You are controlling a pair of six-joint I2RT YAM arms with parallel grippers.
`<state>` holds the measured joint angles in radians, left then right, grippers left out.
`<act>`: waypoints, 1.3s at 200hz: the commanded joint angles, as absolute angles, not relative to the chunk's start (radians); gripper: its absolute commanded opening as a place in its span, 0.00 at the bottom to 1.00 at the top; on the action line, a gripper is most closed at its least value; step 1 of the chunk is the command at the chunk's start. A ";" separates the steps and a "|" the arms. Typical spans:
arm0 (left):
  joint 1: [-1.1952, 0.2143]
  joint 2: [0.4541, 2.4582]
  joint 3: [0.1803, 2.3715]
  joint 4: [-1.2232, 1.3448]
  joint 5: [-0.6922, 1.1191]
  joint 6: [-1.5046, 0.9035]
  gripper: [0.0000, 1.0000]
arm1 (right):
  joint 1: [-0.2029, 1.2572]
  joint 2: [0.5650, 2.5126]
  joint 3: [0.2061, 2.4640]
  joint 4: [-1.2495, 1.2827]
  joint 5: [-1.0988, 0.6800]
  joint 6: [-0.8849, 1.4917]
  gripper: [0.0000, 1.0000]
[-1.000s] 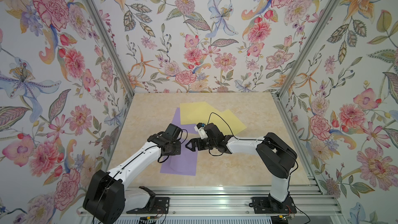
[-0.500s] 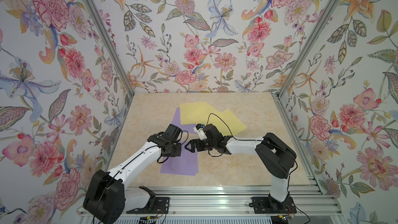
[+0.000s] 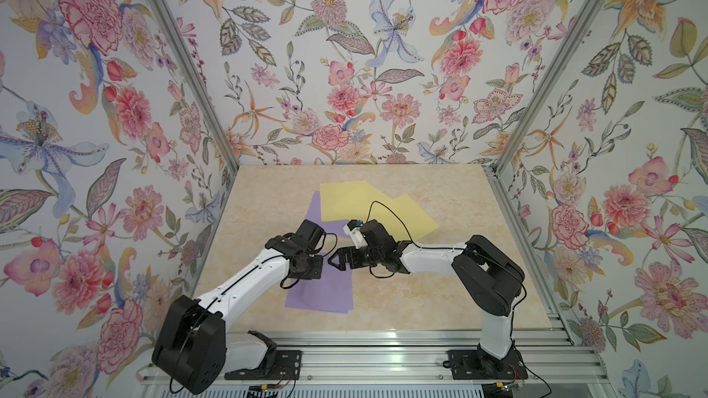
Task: Sort the scattered colored papers by color
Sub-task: Place the colored paper.
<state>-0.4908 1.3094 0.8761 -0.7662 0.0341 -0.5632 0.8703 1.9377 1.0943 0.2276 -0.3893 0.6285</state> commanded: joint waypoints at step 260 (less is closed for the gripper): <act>-0.485 1.373 0.970 -0.822 0.009 -0.495 0.00 | 0.878 2.014 1.157 0.184 -0.409 0.613 1.00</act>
